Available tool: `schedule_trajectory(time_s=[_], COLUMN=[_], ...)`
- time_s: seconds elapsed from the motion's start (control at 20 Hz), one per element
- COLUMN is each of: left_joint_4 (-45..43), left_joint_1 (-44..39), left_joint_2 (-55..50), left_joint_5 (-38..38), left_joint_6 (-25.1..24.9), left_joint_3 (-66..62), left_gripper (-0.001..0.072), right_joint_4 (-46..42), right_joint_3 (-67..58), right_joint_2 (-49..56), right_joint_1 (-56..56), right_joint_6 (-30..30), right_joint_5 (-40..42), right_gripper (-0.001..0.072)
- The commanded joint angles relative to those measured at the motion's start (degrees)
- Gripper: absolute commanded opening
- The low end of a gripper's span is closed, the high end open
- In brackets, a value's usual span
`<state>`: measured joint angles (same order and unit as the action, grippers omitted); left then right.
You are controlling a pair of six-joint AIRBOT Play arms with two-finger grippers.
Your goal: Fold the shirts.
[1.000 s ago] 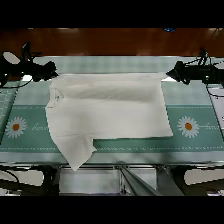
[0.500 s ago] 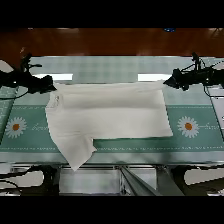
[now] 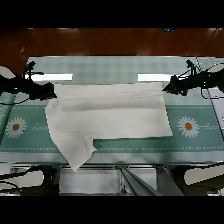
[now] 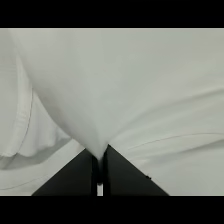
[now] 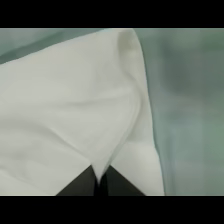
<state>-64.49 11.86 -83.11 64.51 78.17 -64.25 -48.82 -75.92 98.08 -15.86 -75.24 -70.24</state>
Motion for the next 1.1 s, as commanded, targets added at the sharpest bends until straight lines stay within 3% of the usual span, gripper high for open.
schedule_trajectory(time_s=[0.0, 0.2, 0.25, 0.3, 0.35, 0.4, 0.7, 0.9, 1.05], left_joint_4=[-0.2, 0.0, 0.0, 0.0, 0.0, -0.4, -0.6, 1.1, 1.4], left_joint_1=[0.0, -0.1, -0.1, 0.0, 0.0, 0.1, 11.0, 22.7, 26.1], left_joint_2=[-0.7, -1.8, -1.8, -1.8, -1.8, -1.8, 8.7, 20.5, 24.9], left_joint_5=[0.5, 0.7, 1.0, 1.5, 2.6, 4.4, 12.5, 12.5, 12.5], left_joint_6=[-0.2, -0.2, -0.1, 0.2, 0.5, 0.5, -1.9, -2.4, -1.4], left_joint_3=[1.6, 1.8, 1.8, 1.8, 1.6, 1.1, 6.3, 24.9, 33.7], left_gripper=[0.0023, 0.0023, 0.0026, 0.0128, 0.0475, 0.0507, 0.0507, 0.0507, 0.0507], right_joint_4=[-0.2, -0.2, -0.2, -0.2, -0.2, -0.2, -3.3, 3.0, 9.9], right_joint_3=[0.0, 0.0, 0.0, 0.0, 0.0, -0.2, 1.0, 18.5, 29.9], right_joint_2=[1.4, 1.9, 1.9, 1.9, 1.8, 1.7, -10.1, -24.9, -33.1], right_joint_1=[0.0, 0.0, 0.0, 0.0, 0.0, -0.2, -7.3, -10.3, -10.0], right_joint_6=[-0.2, -0.6, -0.8, -1.7, -2.5, -3.0, -1.2, 5.1, 9.0], right_joint_5=[-0.3, -0.3, 0.0, 0.0, -0.4, -1.4, -6.1, -0.4, 1.7], right_gripper=[0.0027, 0.0028, 0.0088, 0.0270, 0.0425, 0.0412, 0.0413, 0.0413, 0.0412])
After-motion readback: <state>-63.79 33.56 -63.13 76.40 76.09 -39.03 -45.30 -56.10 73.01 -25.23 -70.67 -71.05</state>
